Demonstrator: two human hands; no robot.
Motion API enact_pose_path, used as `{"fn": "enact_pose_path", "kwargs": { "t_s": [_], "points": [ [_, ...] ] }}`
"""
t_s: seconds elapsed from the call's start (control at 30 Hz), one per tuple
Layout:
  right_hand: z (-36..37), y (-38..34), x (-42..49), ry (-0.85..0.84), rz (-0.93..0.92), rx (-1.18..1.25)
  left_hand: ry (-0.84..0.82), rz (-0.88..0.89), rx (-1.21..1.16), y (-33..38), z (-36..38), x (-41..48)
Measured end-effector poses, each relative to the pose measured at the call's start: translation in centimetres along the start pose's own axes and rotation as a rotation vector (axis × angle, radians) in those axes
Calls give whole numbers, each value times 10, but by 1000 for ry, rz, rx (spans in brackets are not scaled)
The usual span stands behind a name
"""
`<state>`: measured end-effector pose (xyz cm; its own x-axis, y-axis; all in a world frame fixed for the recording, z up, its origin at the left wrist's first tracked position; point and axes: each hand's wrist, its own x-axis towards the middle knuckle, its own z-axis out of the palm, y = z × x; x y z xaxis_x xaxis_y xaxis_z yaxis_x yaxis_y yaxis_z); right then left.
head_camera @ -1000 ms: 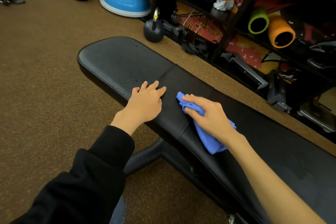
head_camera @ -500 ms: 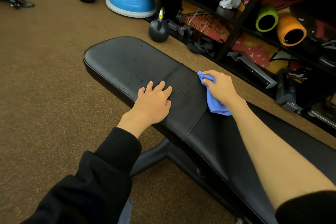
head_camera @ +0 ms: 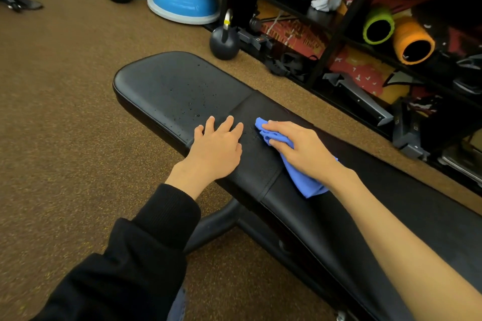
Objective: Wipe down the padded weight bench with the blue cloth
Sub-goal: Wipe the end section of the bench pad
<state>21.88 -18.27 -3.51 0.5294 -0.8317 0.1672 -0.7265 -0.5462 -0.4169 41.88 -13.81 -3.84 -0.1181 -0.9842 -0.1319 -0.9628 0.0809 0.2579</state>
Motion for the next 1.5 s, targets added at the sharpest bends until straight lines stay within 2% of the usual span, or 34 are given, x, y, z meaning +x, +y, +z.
{"fn": "enact_pose_path", "kwargs": {
  "t_s": [0.13,0.33,0.43,0.57,0.8,0.9,1.0,1.17,1.23,1.5],
  "points": [
    [-14,18,17,-28,54,-48,5,17,-2,-2,1,-1],
    [-8,39,64,54,316,-91,8,34,7,-3,2,-2],
    [-2,32,77,60,367,-152,3,30,10,-3,2,-2],
    [2,23,69,46,310,-112,-8,27,-2,-2,1,-2],
    [-4,9,10,24,48,-32,-40,31,-27,-4,-3,-3],
    [-13,13,-5,-23,-6,-29,-37,22,-83,-7,-4,-4],
    [-19,26,10,-21,34,-70,-14,18,-106,-10,-4,-4],
    [-4,37,71,48,316,-90,-31,1,-103,-5,-5,-2],
    [4,28,90,45,376,-109,-37,-11,-98,-3,-5,-1],
    [10,0,69,20,216,-15,-54,-18,-110,-4,-6,-1]
  ]
}}
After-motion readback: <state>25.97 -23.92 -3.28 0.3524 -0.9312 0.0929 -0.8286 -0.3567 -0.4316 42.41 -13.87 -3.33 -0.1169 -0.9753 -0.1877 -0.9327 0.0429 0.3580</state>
